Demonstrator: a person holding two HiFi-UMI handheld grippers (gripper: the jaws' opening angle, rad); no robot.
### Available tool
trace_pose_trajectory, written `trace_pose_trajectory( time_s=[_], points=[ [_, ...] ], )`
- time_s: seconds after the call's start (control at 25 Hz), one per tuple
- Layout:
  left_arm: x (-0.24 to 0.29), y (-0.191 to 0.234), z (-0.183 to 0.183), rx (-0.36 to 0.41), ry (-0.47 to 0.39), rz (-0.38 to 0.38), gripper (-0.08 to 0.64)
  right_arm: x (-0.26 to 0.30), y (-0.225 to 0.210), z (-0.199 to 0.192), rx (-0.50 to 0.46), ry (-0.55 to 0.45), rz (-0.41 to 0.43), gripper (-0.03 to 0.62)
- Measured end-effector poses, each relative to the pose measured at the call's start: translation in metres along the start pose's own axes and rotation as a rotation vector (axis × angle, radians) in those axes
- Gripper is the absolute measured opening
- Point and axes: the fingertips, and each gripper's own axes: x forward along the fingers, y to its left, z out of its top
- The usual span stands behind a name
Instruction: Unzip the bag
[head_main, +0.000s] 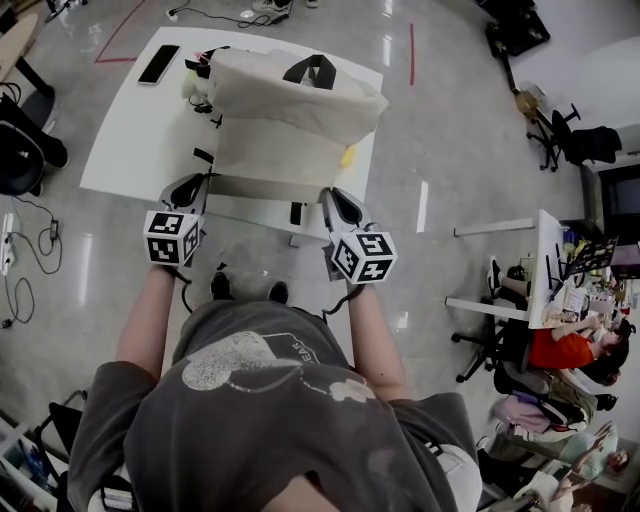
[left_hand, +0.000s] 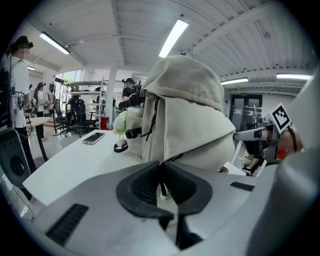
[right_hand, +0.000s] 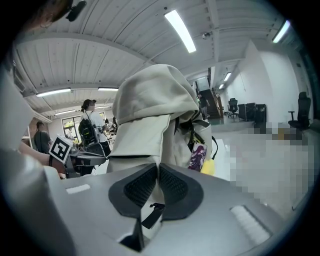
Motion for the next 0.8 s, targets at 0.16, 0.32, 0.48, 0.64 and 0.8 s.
trace_pose_trajectory(
  time_s=[0.16, 0.32, 0.48, 0.64, 0.8],
  points=[
    [0.003, -0.001, -0.003, -0.023, -0.004, 0.004, 0.035, 0.0, 0.001, 0.0, -0.001, 0.003, -0.017, 0.021],
    [0.003, -0.004, -0.006, -0.04, -0.009, -0.003, 0.035, -0.001, 0.001, -0.001, 0.001, 0.003, -0.037, 0.023],
    [0.0, -0.009, -0.007, -0.051, -0.018, -0.007, 0.036, -0.001, 0.0, -0.003, 0.013, 0.0, -0.052, 0.025],
    [-0.006, -0.016, -0.007, -0.041, -0.029, 0.003, 0.037, -0.003, 0.001, -0.004, 0.024, -0.007, -0.05, 0.028],
    [-0.018, -0.021, 0.003, -0.037, -0.078, 0.045, 0.046, -0.01, 0.0, 0.0, 0.052, -0.046, -0.037, 0.038]
  ],
)
